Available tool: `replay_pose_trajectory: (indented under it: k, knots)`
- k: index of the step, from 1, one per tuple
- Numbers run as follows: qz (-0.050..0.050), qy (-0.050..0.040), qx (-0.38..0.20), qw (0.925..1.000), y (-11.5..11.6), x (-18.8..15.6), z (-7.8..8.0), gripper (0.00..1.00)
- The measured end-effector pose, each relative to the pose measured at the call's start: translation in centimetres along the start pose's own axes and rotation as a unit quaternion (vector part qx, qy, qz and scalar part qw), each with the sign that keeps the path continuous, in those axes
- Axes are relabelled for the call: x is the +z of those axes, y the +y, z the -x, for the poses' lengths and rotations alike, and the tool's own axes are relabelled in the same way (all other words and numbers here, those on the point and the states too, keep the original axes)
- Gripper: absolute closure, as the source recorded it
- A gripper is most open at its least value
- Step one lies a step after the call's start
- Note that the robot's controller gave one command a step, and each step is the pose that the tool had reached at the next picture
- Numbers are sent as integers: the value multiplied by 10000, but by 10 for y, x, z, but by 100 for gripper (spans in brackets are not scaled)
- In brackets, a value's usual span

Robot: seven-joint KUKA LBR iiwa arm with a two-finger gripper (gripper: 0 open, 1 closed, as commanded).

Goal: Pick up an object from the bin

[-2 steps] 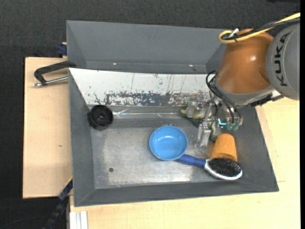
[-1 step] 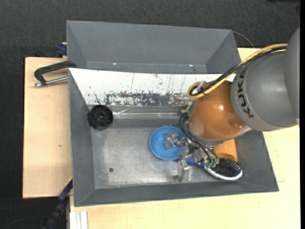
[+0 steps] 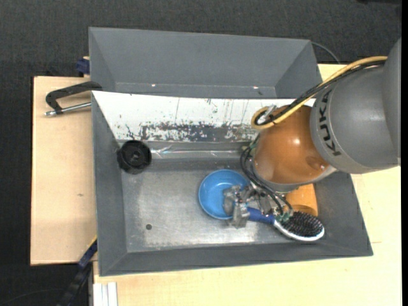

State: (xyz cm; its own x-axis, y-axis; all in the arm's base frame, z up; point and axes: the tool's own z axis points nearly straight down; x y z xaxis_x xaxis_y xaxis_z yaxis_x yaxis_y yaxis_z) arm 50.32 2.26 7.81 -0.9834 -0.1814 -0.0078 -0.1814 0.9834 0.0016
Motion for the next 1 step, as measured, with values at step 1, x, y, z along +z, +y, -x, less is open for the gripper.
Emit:
replay_pose_trajectory:
  k: [1]
  knots:
    - [-17,-32,-831,9965,-6,-147,13,100]
